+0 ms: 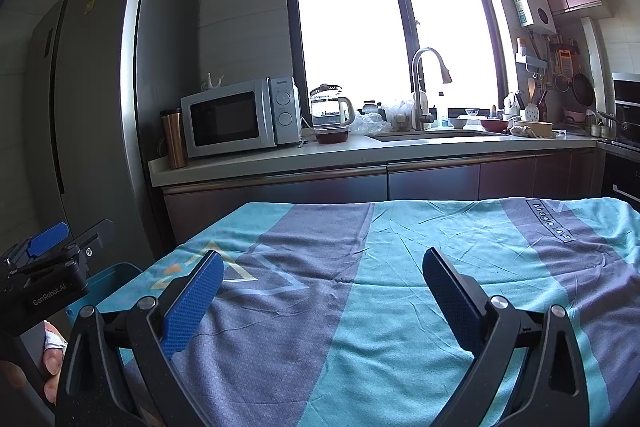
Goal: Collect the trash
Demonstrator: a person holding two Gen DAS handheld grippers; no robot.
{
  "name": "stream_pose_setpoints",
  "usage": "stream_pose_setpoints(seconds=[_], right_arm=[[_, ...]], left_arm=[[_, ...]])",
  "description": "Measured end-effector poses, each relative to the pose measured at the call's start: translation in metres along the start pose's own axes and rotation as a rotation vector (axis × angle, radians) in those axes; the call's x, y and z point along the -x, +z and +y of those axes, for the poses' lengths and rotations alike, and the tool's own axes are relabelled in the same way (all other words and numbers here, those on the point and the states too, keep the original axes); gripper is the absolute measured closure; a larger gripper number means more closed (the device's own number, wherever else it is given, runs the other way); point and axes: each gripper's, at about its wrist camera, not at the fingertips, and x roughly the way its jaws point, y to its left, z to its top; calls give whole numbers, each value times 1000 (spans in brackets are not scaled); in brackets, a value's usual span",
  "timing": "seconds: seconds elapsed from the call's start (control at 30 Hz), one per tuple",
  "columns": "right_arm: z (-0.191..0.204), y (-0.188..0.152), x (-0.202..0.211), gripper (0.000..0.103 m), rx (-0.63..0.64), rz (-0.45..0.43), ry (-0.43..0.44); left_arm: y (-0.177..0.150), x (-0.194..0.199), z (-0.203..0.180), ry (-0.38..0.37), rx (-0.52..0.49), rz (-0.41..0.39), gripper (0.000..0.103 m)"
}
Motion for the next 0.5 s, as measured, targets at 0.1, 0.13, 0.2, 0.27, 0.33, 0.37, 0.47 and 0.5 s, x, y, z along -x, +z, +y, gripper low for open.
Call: stream_pose_setpoints(seconds=[0.1, 0.13, 0.2, 0.27, 0.33, 0.37, 0.47, 0.5], right_arm=[[0, 1, 0, 7, 1, 0, 1], [0, 1, 0, 7, 2, 3, 0], [1, 1, 0, 7, 1, 1, 0], [1, 1, -1, 7, 2, 5, 0], [-1, 1, -1, 7, -1, 8, 3], [-1, 1, -1, 7, -2, 9, 4], [-2, 1, -3, 7, 1, 12, 5], [-2, 1, -2, 7, -1, 12, 4]], left_arm=[[1, 0, 0, -1, 0, 1, 6], [1, 0, 0, -1, 0, 1, 6], [1, 0, 0, -1, 1, 2, 6], [1, 0, 0, 0, -1, 1, 6], [1, -1, -1, 0, -2, 1, 6], [1, -1, -1, 0, -2, 2, 6], [1, -2, -1, 2, -3, 0, 6], [1, -2, -1, 1, -2, 1, 6]])
